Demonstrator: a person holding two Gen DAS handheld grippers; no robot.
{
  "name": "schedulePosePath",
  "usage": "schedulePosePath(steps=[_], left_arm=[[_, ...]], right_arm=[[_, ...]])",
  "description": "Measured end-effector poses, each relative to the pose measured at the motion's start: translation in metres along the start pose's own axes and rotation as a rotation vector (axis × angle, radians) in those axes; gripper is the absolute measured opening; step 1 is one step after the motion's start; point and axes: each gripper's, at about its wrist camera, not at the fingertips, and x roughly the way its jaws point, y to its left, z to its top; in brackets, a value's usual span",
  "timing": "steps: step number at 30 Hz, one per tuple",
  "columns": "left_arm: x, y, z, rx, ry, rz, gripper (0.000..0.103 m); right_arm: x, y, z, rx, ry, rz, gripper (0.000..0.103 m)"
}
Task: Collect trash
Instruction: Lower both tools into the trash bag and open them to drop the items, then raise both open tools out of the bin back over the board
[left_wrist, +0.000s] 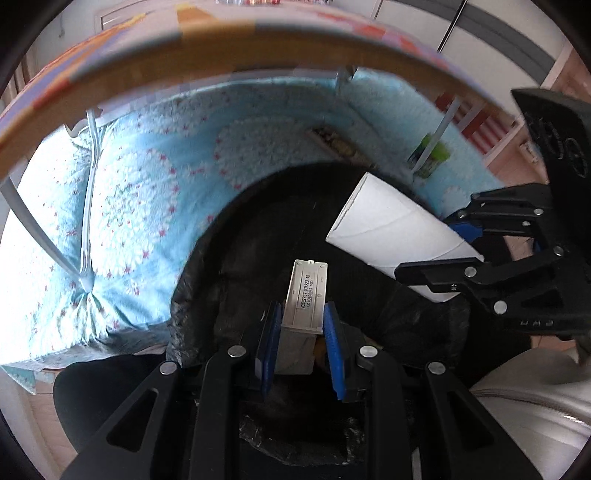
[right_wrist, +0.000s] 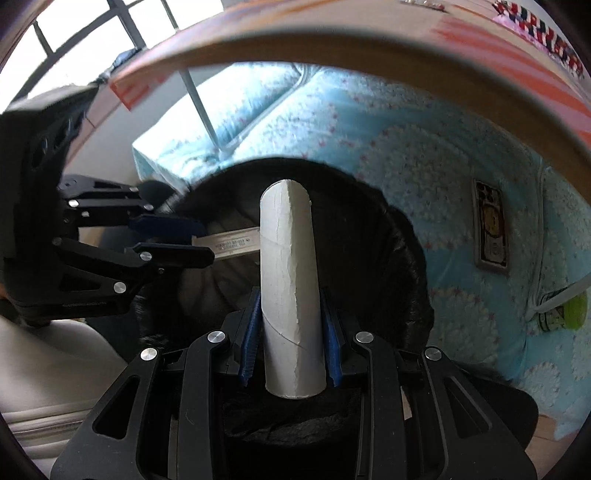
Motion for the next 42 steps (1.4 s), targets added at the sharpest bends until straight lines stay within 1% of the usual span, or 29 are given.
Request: schedulePosePath(steps=[5, 11, 16, 18, 19, 20, 21, 25, 26, 28, 29, 32, 36, 42], left_arm=[[0.013, -0.001, -0.003, -0.002, 0.036, 0.021, 0.023], [0.017, -0.001, -0.003, -0.006, 0.047, 0.03, 0.023], [0.014, -0.002, -0.001, -0.013, 0.043, 0.032, 0.023], [0.013, -0.002, -0.001, -0.013, 0.041, 0.031, 0.023], [0.012, -0.003, 0.0, -0.013, 0.039, 0.031, 0.023], [0.011, -0.004, 0.001, -0.013, 0.039, 0.031, 0.023], [0.01, -0.004, 0.001, -0.014, 0.04, 0.031, 0.023], [0.007, -0.003, 0.002, -0.022, 0.045, 0.049, 0.03], [0.006, -0.003, 0.002, -0.024, 0.042, 0.049, 0.031], [0.002, -0.003, 0.003, -0.024, 0.035, 0.052, 0.038], [0.0, -0.004, 0.003, -0.023, 0.029, 0.055, 0.043], [-0.006, -0.009, 0.003, 0.003, 0.02, 0.06, 0.043], [-0.017, -0.016, 0.006, 0.025, -0.004, 0.047, 0.043], [-0.046, -0.026, 0.012, 0.078, -0.068, 0.035, 0.043]], right_arm=[[0.015, 0.001, -0.005, 0.011, 0.045, -0.012, 0.03], [0.02, 0.008, -0.007, 0.004, 0.06, -0.003, 0.03], [0.018, 0.006, -0.007, 0.011, 0.053, -0.007, 0.031], [0.015, 0.007, -0.007, 0.022, 0.048, 0.006, 0.032], [0.013, 0.007, -0.006, 0.027, 0.043, 0.007, 0.033], [0.012, 0.007, -0.005, 0.027, 0.04, 0.004, 0.037], [0.01, 0.007, -0.005, 0.028, 0.032, 0.003, 0.039], [0.007, 0.008, -0.004, 0.032, 0.023, 0.015, 0.039], [0.005, 0.008, -0.003, 0.03, 0.02, 0.017, 0.039], [0.003, 0.009, -0.003, 0.029, 0.013, 0.02, 0.039], [0.001, 0.008, -0.002, 0.029, 0.01, 0.02, 0.039], [-0.004, 0.008, -0.002, 0.028, -0.004, 0.019, 0.039], [-0.015, 0.008, -0.001, 0.028, -0.028, 0.021, 0.039], [-0.04, 0.004, 0.003, 0.039, -0.086, 0.019, 0.039]])
